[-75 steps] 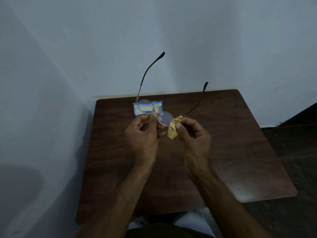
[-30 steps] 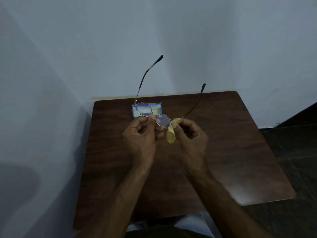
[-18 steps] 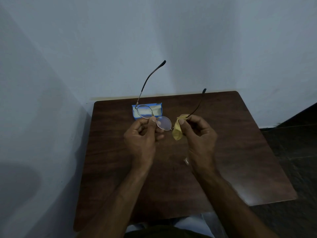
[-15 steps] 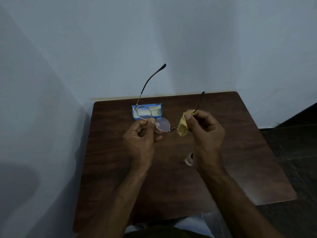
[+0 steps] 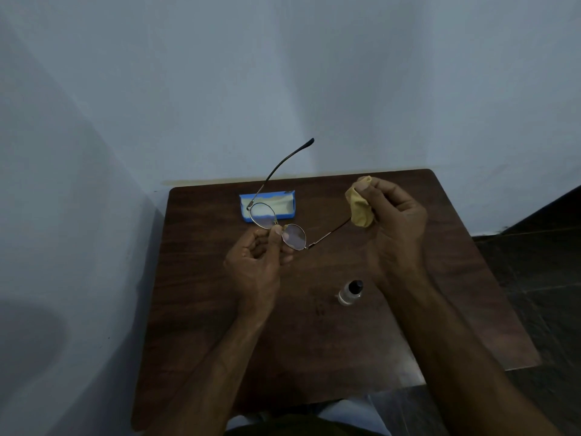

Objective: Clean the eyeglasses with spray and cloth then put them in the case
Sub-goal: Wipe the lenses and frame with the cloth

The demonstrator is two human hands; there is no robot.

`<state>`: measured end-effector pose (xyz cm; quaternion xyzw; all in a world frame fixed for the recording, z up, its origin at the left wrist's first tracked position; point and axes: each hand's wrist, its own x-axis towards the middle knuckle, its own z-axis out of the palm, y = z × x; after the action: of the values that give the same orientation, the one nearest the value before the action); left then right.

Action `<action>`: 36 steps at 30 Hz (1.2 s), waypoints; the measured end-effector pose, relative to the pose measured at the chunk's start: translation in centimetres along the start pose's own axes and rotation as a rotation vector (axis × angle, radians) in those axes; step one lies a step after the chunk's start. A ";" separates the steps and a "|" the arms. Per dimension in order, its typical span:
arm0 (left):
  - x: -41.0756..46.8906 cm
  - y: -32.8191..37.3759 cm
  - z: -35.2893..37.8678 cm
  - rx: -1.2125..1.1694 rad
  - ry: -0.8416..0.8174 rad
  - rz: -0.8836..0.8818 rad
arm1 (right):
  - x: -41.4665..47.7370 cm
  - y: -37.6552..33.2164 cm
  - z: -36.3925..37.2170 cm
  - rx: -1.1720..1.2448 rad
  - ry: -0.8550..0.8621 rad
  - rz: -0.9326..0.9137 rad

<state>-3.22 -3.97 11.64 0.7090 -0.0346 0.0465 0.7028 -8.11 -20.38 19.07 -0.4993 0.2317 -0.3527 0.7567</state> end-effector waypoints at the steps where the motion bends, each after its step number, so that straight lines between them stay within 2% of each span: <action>1: 0.0 -0.1 -0.1 -0.001 0.006 -0.011 | 0.0 0.1 0.0 -0.001 -0.007 0.002; 6: 0.4 -0.8 -0.5 -0.025 0.020 -0.059 | -0.1 0.1 -0.2 -0.030 0.015 -0.051; 15: 0.5 -2.2 -1.0 0.084 0.013 -0.050 | -0.1 -3.2 -0.1 0.015 0.033 -0.146; 20: 0.1 -2.2 -0.9 0.168 0.017 0.022 | -2.3 -2.9 2.4 0.181 -0.072 0.076; 26: 0.0 -2.5 -0.9 0.249 -0.002 0.109 | -4.4 2.8 4.9 0.074 -0.115 0.441; 30: -0.3 -2.1 -1.2 0.316 -0.019 0.188 | -4.0 4.1 5.8 0.065 -0.175 0.510; 36: -0.1 -2.6 -1.6 0.340 -0.008 0.213 | -4.0 3.7 6.2 0.136 -0.286 0.530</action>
<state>-3.08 -2.31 9.03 0.8100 -0.1039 0.1229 0.5640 -5.19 -12.74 18.09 -0.4141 0.2209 -0.0838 0.8790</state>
